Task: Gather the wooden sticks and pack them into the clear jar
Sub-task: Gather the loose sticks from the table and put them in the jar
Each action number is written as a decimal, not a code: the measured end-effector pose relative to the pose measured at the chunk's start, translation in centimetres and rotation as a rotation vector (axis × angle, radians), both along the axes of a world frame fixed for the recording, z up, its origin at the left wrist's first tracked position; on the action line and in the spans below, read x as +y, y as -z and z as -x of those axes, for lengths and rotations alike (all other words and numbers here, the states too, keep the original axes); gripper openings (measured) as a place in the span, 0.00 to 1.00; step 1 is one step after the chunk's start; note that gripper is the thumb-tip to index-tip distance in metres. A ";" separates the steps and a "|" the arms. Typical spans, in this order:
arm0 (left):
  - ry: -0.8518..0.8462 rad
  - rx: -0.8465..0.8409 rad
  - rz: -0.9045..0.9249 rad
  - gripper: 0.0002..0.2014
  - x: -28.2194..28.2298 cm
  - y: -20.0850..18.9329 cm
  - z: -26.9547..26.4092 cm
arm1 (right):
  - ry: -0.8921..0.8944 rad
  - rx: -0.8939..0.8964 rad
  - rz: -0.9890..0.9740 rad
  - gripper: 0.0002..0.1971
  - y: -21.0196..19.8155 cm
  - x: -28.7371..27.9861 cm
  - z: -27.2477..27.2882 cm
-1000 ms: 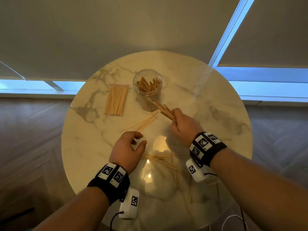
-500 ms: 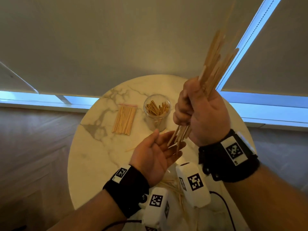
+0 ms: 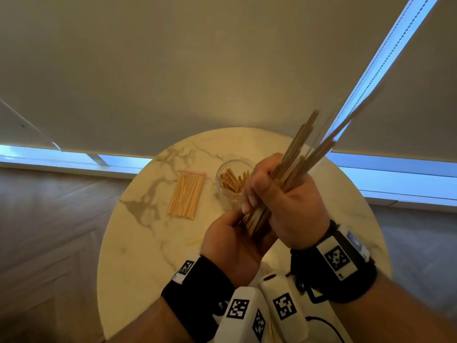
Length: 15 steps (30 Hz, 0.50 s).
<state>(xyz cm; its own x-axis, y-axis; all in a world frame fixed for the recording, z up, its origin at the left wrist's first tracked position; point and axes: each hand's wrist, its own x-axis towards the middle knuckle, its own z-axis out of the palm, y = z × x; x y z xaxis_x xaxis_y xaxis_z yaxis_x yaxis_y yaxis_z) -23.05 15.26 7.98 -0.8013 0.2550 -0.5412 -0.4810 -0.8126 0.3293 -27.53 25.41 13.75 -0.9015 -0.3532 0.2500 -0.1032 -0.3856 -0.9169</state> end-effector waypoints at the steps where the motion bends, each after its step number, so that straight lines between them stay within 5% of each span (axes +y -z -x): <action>1: -0.003 -0.002 0.004 0.28 0.0 0.1 0.1 | -0.005 0.001 -0.009 0.06 0.1 0.1 0.0; 12: 0.002 0.066 0.043 0.23 -0.1 1.0 0.7 | -0.198 0.024 -0.179 0.18 0.9 1.3 1.3; 15: -0.025 0.071 0.027 0.14 0.3 1.0 1.1 | -0.234 0.048 -0.219 0.15 0.9 1.6 1.7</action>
